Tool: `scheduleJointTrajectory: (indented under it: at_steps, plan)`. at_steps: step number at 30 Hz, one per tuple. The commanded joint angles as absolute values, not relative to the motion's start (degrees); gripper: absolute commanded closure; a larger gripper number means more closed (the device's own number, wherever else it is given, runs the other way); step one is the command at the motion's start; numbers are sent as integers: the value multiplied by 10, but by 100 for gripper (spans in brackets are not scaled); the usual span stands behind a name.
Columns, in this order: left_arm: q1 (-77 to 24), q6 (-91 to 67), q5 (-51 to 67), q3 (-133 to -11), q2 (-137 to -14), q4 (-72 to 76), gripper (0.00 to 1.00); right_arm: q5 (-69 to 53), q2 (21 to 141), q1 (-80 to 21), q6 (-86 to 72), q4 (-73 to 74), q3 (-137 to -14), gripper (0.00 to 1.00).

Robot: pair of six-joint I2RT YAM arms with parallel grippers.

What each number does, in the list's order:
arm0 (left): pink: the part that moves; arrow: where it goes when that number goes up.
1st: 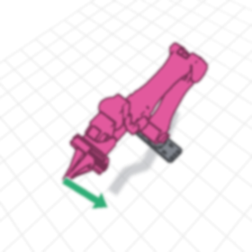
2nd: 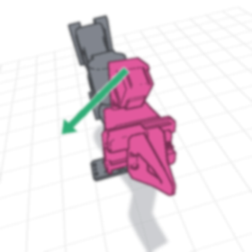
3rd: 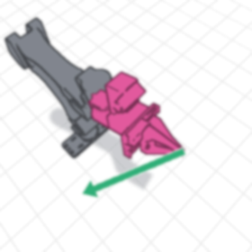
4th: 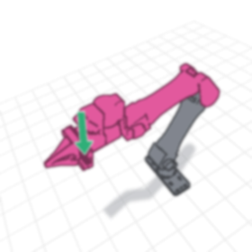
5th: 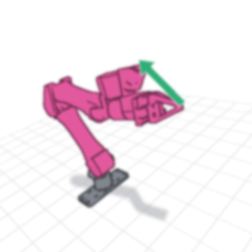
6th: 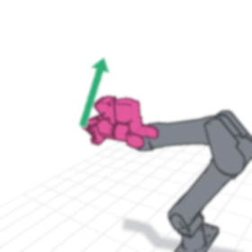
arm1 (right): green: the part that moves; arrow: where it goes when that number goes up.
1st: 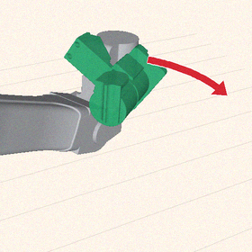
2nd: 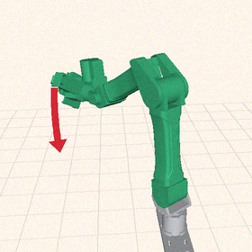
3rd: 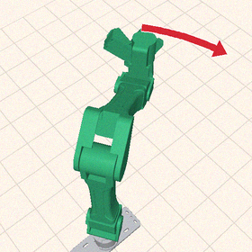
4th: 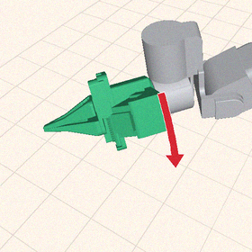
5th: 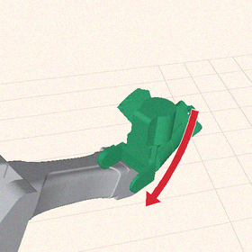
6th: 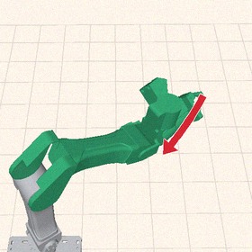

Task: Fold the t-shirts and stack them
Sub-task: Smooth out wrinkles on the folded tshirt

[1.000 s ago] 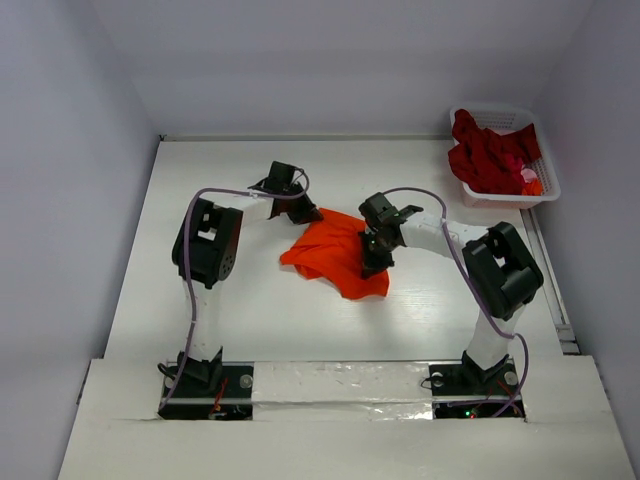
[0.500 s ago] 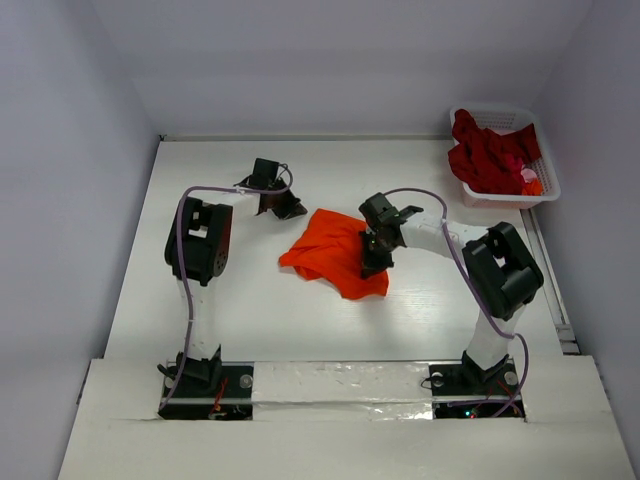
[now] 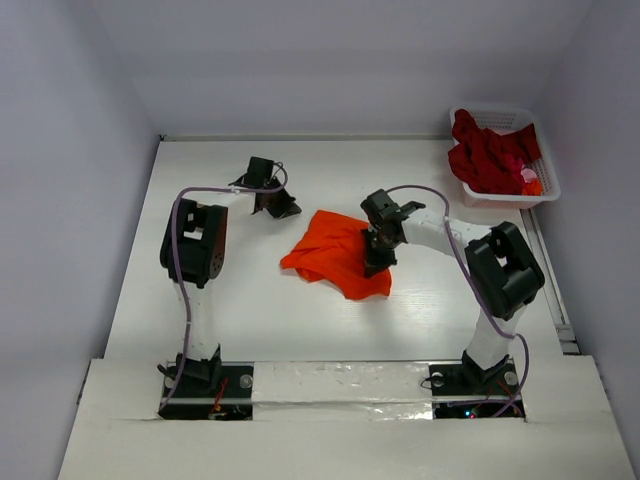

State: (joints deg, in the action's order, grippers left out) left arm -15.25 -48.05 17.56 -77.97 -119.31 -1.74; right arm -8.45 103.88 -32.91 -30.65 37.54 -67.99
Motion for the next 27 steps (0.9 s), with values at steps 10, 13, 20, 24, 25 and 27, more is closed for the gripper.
scheduleJointTrajectory:
  at_steps: [10, 13, 20, 24, 25, 27]
  plan:
    - [-156, -463, 229, -776, -1020, 33, 100, -26, 908, -326, -271, 491, -822, 40]
    - [-185, -421, 244, -823, -1044, 9, 100, 27, 889, -321, -290, 515, -842, 52]
    - [-231, -368, 263, -883, -1136, -81, 100, 66, 860, -269, -336, 533, -826, 100]
    - [-256, -342, 258, -888, -1156, -134, 100, 73, 850, -257, -337, 538, -827, 100]
    - [-261, -338, 252, -885, -1155, -141, 100, 73, 848, -257, -337, 538, -828, 100]
    - [-261, -331, 250, -872, -1148, -160, 100, 71, 847, -250, -339, 538, -827, 100]
